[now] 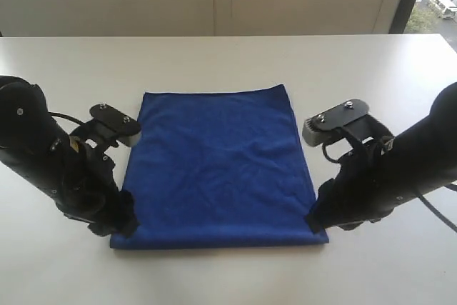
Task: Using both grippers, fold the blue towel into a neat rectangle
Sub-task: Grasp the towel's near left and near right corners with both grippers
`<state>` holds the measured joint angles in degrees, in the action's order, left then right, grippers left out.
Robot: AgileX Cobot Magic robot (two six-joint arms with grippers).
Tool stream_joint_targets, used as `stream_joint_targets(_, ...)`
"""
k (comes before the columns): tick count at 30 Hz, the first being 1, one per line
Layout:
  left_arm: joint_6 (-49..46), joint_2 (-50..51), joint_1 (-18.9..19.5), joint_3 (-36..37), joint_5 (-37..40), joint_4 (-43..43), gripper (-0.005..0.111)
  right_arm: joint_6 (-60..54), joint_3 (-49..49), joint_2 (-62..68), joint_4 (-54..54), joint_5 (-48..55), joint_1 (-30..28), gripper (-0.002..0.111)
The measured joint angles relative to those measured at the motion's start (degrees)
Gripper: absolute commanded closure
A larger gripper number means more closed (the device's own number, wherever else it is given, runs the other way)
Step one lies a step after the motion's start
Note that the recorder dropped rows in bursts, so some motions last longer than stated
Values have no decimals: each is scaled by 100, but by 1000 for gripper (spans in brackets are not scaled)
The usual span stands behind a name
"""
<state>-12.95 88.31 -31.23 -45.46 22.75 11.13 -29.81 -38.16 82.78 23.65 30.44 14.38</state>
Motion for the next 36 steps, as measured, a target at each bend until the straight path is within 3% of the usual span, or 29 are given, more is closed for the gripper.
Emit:
stream_joint_targets(2, -1407, 0, 0, 0, 141, -23, 43, -1493, 0, -15, -128, 75, 129, 71)
stream_joint_targets(6, -2943, 0, 0, 0, 122, -23, 43, -3246, 0, 63, -179, 5, 157, 71)
stream_joint_targets(13, -3640, 204, 0, 0, 19, -23, 43, -4894, 0, 369, -193, -236, 266, 71)
stream_joint_targets(27, -4257, 305, 0, 0, 19, 320, 43, -5319, 185, 658, -186, -377, 329, 71)
stream_joint_targets(31, -4502, 468, 0, 24, -16, 320, 43, -5319, 206, 694, -176, -486, 329, 61)
stream_joint_targets(36, -4580, 515, 0, 24, -145, 320, 43, -5319, 206, 722, -163, -567, 329, 61)
